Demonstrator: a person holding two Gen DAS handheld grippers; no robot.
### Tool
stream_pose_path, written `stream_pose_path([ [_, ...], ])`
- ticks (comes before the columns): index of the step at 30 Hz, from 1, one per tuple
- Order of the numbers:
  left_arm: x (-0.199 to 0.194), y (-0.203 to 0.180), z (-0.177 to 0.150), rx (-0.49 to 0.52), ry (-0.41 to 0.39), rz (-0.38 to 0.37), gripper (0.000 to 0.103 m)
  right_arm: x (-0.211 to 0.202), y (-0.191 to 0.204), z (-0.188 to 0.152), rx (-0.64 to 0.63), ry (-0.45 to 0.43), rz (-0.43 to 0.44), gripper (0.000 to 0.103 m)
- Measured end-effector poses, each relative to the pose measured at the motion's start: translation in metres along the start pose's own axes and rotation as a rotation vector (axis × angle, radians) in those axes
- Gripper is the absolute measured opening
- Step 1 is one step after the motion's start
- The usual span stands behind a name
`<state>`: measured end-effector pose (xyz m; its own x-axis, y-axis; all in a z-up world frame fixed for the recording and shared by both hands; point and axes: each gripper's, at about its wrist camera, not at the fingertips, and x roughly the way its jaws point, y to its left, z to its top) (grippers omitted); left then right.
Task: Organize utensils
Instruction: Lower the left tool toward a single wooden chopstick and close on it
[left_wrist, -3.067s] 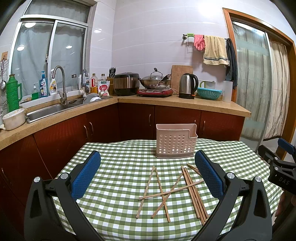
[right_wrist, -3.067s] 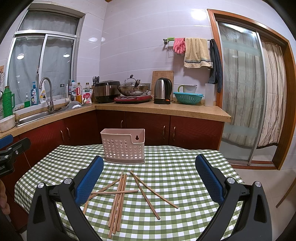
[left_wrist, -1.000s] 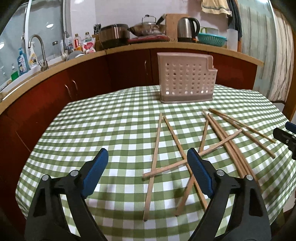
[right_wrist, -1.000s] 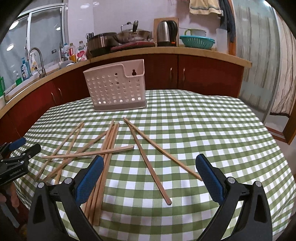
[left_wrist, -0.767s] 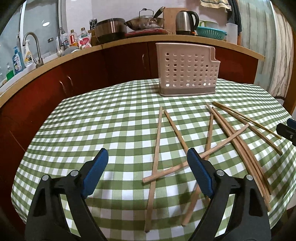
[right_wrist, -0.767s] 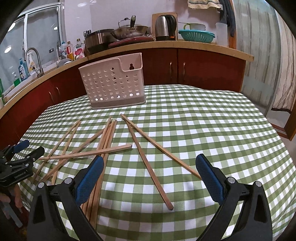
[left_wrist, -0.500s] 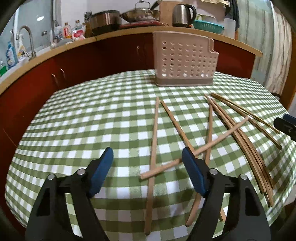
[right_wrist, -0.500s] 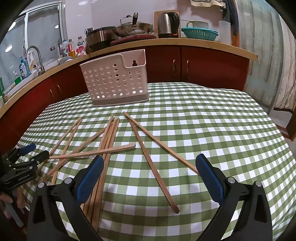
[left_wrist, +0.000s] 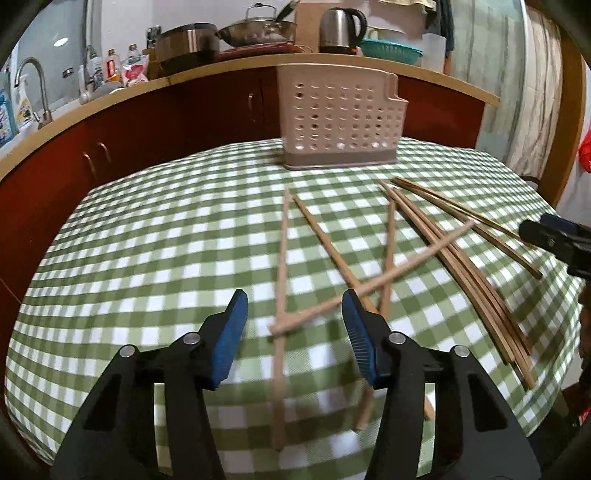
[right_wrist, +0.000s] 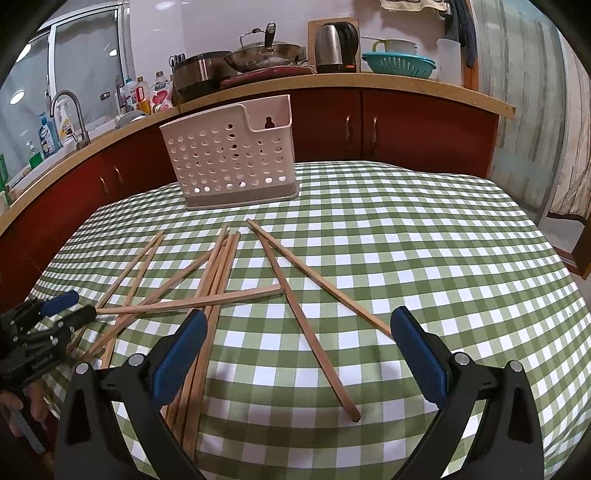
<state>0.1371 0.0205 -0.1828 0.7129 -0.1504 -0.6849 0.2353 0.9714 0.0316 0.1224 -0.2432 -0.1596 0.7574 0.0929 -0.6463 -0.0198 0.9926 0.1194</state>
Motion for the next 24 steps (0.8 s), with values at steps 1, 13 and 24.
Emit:
stream_pose_path([
  [1, 0.002, 0.002, 0.001, -0.007, 0.001, -0.004, 0.053, 0.0, 0.0, 0.0, 0.0, 0.0, 0.0, 0.097],
  [13, 0.006, -0.015, -0.004, 0.061, 0.036, -0.165, 0.041, 0.005, 0.002, -0.001, 0.002, 0.012, 0.005, 0.097],
  [24, 0.0, -0.023, -0.012, 0.094, 0.048, -0.192, 0.022, 0.001, -0.001, -0.001, 0.016, 0.004, 0.012, 0.097],
])
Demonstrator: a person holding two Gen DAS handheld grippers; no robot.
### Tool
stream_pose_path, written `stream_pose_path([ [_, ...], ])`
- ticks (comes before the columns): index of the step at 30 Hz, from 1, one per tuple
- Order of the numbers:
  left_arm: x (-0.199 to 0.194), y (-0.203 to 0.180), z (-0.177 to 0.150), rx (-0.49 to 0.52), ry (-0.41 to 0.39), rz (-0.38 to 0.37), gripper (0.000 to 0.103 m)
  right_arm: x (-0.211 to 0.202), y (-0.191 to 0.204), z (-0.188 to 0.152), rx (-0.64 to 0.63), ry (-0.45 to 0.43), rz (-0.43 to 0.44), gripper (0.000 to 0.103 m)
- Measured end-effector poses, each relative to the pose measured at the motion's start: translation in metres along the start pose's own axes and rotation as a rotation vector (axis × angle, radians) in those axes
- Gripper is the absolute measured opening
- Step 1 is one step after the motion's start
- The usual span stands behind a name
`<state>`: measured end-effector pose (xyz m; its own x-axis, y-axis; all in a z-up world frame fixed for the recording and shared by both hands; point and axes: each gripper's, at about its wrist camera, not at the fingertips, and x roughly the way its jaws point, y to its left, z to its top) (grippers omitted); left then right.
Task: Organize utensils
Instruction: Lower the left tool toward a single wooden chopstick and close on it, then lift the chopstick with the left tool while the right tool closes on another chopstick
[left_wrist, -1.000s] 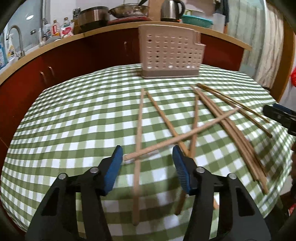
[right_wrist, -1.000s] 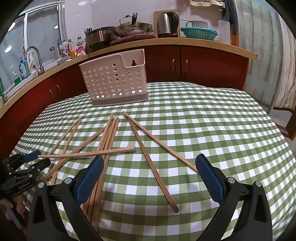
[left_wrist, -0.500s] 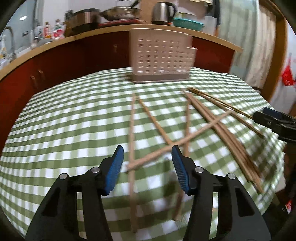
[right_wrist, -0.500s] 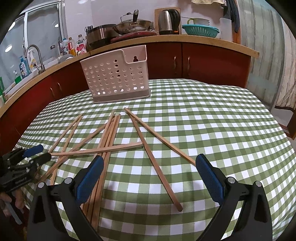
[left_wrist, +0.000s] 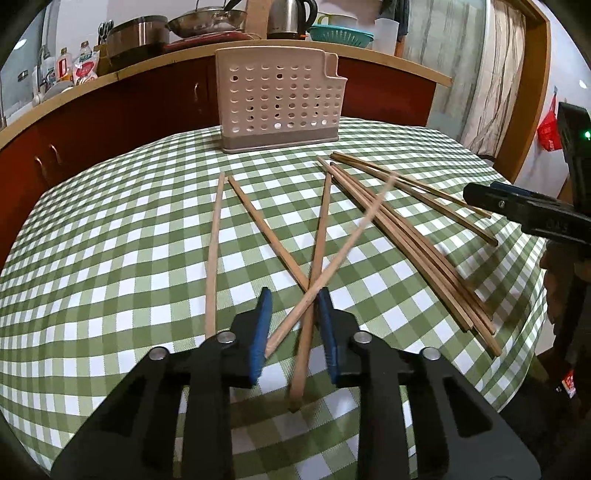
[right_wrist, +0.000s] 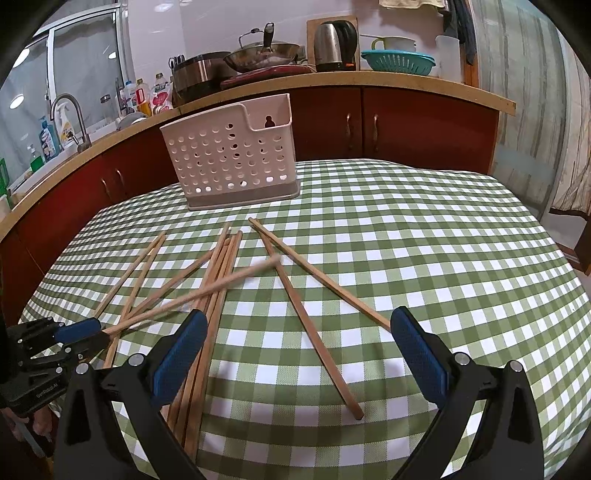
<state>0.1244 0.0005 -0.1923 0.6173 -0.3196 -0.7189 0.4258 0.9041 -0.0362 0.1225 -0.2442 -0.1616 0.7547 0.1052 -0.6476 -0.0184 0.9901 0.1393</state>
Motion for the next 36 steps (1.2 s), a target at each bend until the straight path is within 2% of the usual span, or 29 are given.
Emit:
stream_pose_path([
  [5, -0.003, -0.008, -0.001, 0.056, -0.008, 0.013, 0.012, -0.001, -0.001, 0.001, 0.004, -0.002, 0.0, 0.097],
  [14, -0.017, -0.011, -0.001, 0.072, -0.069, 0.006, 0.008, -0.001, 0.002, 0.0, 0.002, -0.002, -0.003, 0.097],
  [16, -0.021, -0.01, -0.002, 0.059, -0.088, -0.034, 0.007, -0.001, 0.002, 0.0, 0.005, -0.003, -0.003, 0.097],
  [28, -0.049, -0.007, 0.001, 0.01, -0.177, 0.041, 0.007, -0.002, -0.001, -0.004, -0.001, -0.003, -0.005, 0.097],
  [36, -0.065, -0.004, 0.007, -0.022, -0.224, 0.07, 0.007, -0.008, -0.005, -0.015, -0.045, -0.042, -0.001, 0.096],
])
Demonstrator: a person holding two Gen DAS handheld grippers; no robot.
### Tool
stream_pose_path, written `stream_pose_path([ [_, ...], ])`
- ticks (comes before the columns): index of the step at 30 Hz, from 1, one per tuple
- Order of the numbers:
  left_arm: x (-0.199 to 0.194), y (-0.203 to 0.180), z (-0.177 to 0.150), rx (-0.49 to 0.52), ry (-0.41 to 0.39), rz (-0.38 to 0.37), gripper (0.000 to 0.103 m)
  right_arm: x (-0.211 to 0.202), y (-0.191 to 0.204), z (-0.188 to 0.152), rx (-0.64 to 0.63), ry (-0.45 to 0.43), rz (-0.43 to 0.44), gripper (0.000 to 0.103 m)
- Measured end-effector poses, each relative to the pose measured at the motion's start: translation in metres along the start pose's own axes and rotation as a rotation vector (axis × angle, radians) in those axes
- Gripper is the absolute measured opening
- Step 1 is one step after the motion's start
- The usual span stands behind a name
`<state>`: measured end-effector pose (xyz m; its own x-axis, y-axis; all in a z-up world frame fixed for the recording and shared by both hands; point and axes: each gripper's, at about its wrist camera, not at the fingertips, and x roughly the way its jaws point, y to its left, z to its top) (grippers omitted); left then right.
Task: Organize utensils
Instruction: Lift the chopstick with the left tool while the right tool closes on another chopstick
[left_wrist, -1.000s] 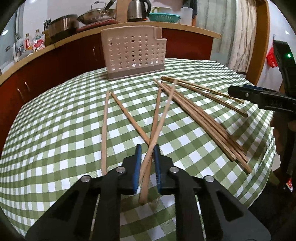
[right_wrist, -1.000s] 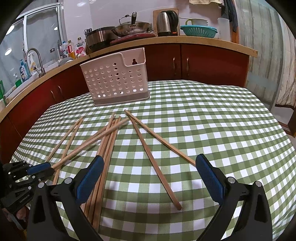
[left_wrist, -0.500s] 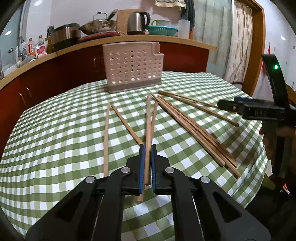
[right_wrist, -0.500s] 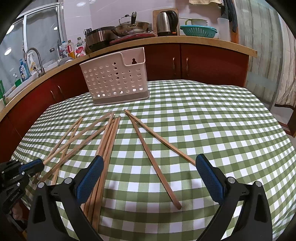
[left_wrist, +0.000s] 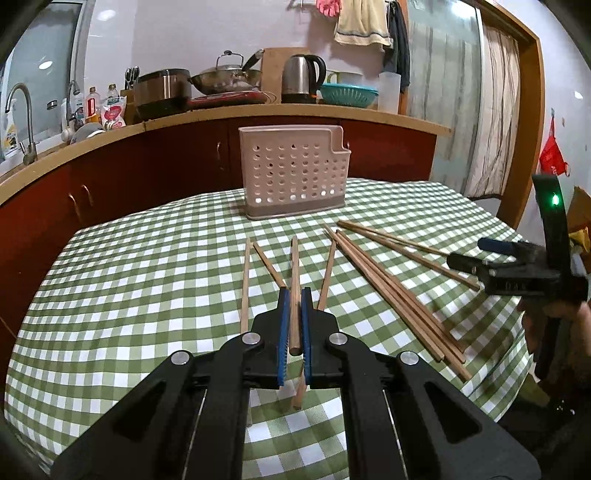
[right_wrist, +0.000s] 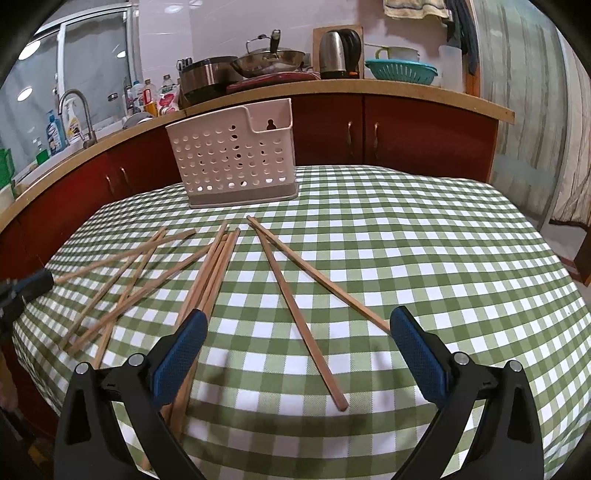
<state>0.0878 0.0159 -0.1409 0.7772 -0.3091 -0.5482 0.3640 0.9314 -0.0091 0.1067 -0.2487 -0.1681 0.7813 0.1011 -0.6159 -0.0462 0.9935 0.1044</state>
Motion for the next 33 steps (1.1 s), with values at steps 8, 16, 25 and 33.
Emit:
stream_pose_path([
  [8, -0.001, 0.004, 0.001, -0.022, -0.005, 0.015, 0.007, 0.001, -0.007, -0.018, -0.039, 0.006, 0.0, 0.056],
  [16, -0.001, 0.005, 0.0, -0.038, -0.003, 0.019, 0.007, 0.006, -0.012, -0.031, -0.04, 0.025, 0.001, 0.05],
  [25, 0.001, 0.006, -0.003, -0.049, 0.002, 0.024, 0.007, -0.003, -0.018, -0.037, -0.072, -0.007, -0.011, 0.017],
  [33, 0.001, 0.004, -0.006, -0.044, 0.003, 0.035, 0.007, -0.004, -0.01, -0.041, -0.132, -0.014, -0.016, 0.019],
])
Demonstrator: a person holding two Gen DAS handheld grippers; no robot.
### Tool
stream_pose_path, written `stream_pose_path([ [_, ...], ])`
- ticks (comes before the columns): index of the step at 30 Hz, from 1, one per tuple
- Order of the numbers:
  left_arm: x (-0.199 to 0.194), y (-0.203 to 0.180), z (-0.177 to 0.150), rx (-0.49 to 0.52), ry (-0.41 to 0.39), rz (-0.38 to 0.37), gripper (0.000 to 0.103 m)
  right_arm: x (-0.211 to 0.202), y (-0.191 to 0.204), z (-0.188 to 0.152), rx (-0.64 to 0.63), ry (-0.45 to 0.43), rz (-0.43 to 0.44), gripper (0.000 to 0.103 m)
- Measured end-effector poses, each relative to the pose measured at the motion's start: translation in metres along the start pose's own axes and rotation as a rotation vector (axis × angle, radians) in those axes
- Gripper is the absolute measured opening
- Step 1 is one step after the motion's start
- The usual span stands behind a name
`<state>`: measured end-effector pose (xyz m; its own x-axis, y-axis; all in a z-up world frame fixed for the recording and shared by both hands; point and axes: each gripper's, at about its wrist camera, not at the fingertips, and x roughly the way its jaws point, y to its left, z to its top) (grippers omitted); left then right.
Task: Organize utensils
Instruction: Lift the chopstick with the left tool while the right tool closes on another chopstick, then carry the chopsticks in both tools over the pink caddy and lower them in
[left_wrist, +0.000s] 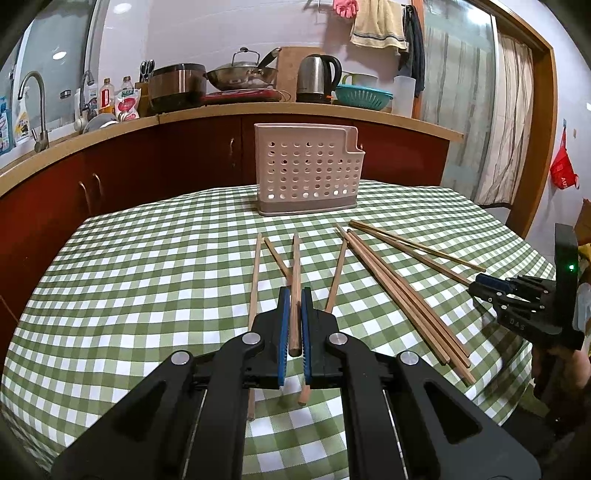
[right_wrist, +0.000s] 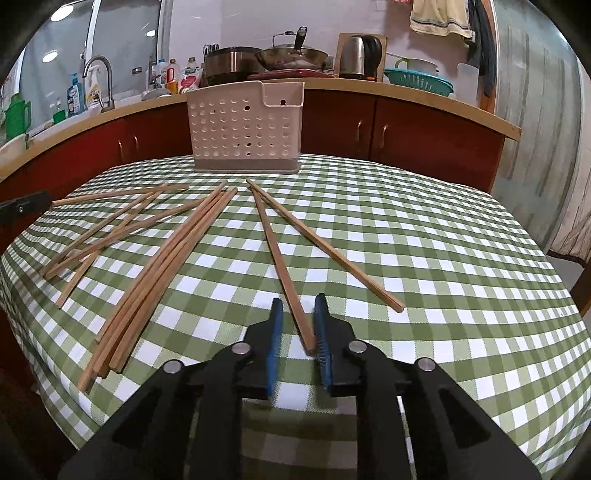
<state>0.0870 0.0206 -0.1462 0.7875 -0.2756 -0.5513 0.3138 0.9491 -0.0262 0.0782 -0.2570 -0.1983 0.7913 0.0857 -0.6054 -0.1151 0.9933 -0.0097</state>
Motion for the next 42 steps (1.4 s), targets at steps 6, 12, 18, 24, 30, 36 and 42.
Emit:
stream_pose_path([
  [6, -0.003, 0.0, 0.0, -0.005, -0.006, 0.014, 0.007, -0.005, 0.009, -0.003, -0.041, -0.002, 0.004, 0.007],
  [12, -0.015, -0.001, 0.004, -0.004, -0.042, 0.024, 0.007, -0.037, 0.017, 0.015, -0.062, -0.111, -0.006, 0.007],
  [18, -0.034, -0.002, 0.014, -0.012, -0.096, 0.033, 0.007, -0.067, 0.022, 0.036, -0.07, -0.217, -0.002, 0.007],
  [24, -0.053, -0.003, 0.028, -0.017, -0.163, 0.042, 0.007, -0.089, 0.023, 0.053, -0.057, -0.289, 0.02, 0.007],
  [30, -0.063, -0.004, 0.045, -0.016, -0.218, 0.045, 0.007, -0.099, 0.022, 0.069, -0.035, -0.336, 0.042, 0.007],
  [36, -0.058, -0.001, 0.065, -0.033, -0.238, 0.046, 0.007, -0.096, 0.019, 0.087, -0.019, -0.359, 0.053, 0.007],
  [42, -0.046, 0.003, 0.083, -0.038, -0.24, 0.056, 0.007, -0.088, 0.012, 0.107, 0.002, -0.384, 0.056, 0.007],
])
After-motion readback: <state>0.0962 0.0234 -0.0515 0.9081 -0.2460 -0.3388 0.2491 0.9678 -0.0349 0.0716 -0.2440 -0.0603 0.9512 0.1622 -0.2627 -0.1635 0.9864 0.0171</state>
